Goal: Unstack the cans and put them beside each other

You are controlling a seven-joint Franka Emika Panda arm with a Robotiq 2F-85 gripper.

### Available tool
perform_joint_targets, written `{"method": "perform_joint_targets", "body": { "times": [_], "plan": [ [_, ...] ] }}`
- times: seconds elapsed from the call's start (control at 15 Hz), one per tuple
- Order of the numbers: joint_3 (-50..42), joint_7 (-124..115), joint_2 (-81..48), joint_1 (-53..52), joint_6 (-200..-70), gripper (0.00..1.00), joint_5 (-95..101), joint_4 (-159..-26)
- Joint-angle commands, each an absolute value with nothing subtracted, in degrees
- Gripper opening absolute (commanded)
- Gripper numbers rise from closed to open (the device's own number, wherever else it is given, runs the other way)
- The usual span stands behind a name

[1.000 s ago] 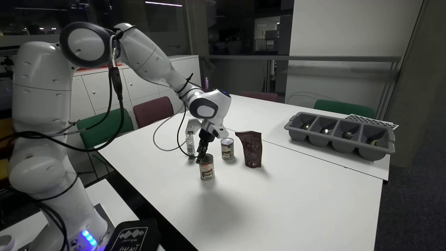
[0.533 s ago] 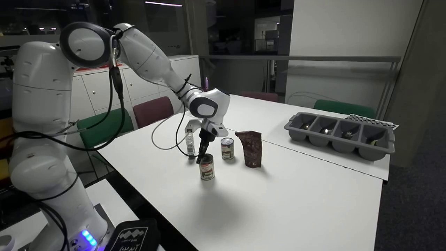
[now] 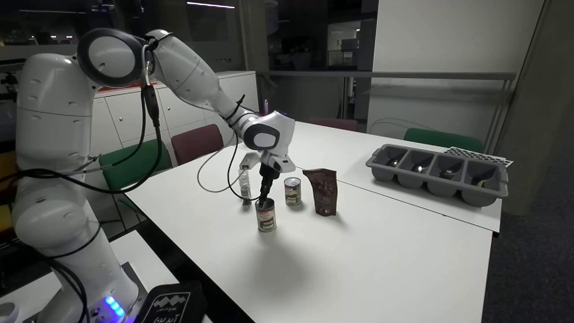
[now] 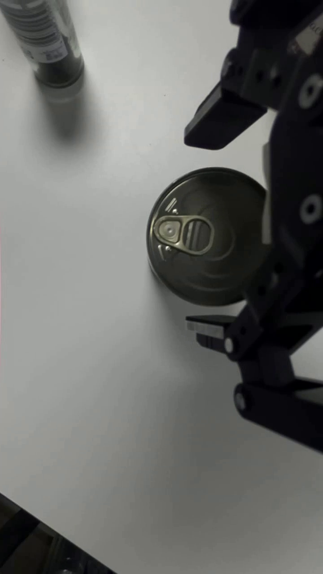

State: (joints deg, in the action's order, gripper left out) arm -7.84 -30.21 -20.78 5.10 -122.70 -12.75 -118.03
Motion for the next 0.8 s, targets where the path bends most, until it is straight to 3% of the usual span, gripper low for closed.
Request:
{"method": "perform_joint_targets", "body": {
  "times": [0.0,0.73],
  "plan": [
    [-8.5,-31.1,-21.3,4.6,-124.0,1.00,-12.7,-117.0],
    [-9.2,-31.9,-23.5,4.8,-124.0,1.00,-12.7,-115.9]
  ]
}}
